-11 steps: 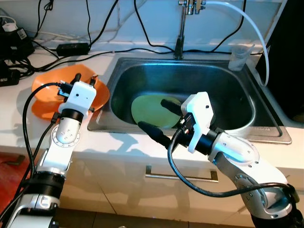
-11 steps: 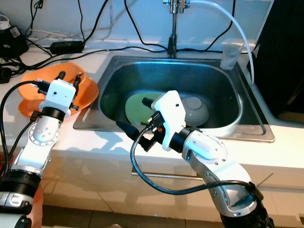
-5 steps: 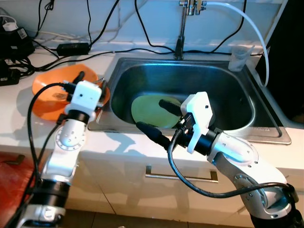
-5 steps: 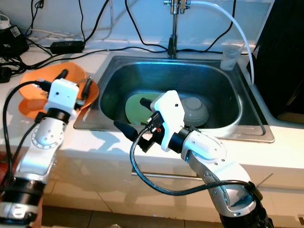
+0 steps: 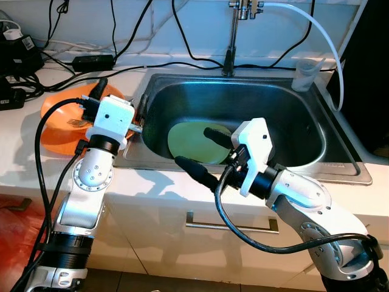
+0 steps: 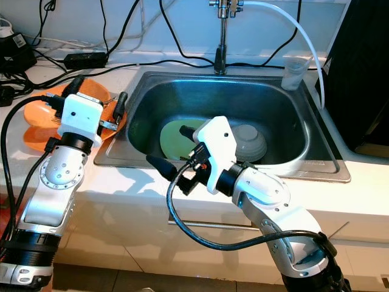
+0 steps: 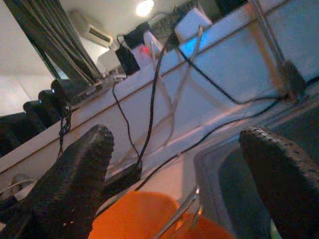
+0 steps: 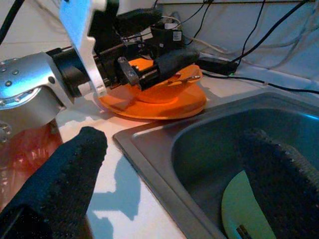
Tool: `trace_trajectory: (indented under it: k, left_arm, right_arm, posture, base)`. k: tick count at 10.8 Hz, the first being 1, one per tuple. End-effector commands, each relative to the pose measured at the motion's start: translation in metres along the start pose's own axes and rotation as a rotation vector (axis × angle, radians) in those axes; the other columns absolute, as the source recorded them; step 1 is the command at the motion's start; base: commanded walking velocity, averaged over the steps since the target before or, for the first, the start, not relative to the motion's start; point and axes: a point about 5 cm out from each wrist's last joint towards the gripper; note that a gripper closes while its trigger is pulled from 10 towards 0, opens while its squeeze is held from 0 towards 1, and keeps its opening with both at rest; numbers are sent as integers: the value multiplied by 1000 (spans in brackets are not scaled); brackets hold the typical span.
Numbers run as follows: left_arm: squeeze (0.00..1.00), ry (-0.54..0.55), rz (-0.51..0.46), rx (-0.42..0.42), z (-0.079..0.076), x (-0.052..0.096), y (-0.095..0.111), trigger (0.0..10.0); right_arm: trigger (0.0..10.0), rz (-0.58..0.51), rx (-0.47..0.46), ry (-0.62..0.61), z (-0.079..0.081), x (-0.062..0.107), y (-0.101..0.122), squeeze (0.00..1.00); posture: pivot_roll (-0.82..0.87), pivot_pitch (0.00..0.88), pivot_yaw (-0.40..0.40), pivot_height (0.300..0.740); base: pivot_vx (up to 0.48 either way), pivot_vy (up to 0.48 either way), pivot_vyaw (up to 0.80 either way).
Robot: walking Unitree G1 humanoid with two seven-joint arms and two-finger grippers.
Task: Kitchen organization
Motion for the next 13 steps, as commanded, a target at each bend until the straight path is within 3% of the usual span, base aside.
trace_trajectory:
  k: [1,2,5,8,11,13]
  left_arm:
    - [910,-13,54,-44,7,2,-10,10000]
    - [0,-47,81,-77,11,6,-18,10000]
    - [0,-127,152,-183,20,19,-37,10000]
    - [0,-109,168,-211,23,21,-45,10000]
    - [0,-81,158,-217,25,5,-48,10000]
    - [0,-66,159,-234,38,-10,-51,10000]
  right_arm:
    - [10000,-2,11,23,2,-1,3,0]
    - [10000,0,10,22,2,-1,2,0]
    - [10000,-2,2,27,3,-3,0,0]
    - [10000,-6,-4,28,4,-5,-1,0]
    - [10000,-10,-6,15,5,-5,-2,0]
    - [10000,-14,-4,1,4,-3,-1,0]
  posture:
    - [-65,0,38,740]
    - [-61,0,41,740]
    - [-36,0,45,740]
    - [-36,0,52,740]
    - [-51,0,61,740]
    - [-63,0,72,740]
  base:
    - [0,0,0]
    - [0,0,0]
    - [0,0,0]
    - [0,0,0]
    - [0,0,0]
    - [0,0,0]
Point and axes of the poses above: a point about 5 cm out from each wrist's last joint towards the gripper, its own x axis pointing back from the gripper into the wrist, its own y axis along the axis of the wrist's last joint, z = x × y, and after that the axes turned 12 degrees about -x, right-handed
